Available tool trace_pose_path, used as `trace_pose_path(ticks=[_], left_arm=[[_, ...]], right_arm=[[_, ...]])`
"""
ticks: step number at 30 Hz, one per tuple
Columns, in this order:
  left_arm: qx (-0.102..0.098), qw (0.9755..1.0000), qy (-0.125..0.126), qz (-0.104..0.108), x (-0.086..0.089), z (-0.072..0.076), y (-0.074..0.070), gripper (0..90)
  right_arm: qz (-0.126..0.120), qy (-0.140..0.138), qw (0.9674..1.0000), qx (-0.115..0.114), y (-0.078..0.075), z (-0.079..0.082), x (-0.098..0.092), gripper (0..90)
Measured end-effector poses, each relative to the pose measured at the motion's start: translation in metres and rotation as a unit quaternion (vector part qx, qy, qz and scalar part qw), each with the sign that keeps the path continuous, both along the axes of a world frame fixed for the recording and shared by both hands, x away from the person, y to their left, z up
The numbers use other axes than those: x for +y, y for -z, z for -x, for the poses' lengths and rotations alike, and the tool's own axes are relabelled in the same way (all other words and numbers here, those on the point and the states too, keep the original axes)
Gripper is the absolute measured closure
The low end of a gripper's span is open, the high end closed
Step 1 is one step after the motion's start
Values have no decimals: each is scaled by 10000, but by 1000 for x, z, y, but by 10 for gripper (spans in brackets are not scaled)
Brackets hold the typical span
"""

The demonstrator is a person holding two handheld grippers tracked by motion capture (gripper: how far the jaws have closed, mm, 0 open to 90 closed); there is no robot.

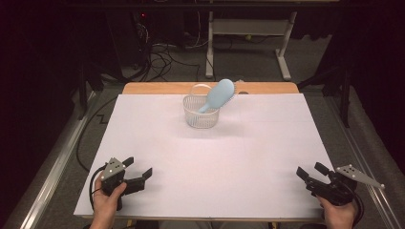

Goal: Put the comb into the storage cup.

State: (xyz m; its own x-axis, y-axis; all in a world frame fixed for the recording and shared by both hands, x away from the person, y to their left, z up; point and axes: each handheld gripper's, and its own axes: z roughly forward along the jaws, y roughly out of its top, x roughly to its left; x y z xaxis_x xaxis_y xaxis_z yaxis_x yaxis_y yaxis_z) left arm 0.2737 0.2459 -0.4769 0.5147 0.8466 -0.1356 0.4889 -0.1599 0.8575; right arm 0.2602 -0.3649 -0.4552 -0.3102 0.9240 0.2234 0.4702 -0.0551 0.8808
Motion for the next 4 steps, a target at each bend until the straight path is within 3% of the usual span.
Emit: trace_pose_path(ticks=[4], left_arm=[[-50,10000,3,29,0,0,0,154]], right_arm=[[-43,5,10000,21,1,-1,0,197]])
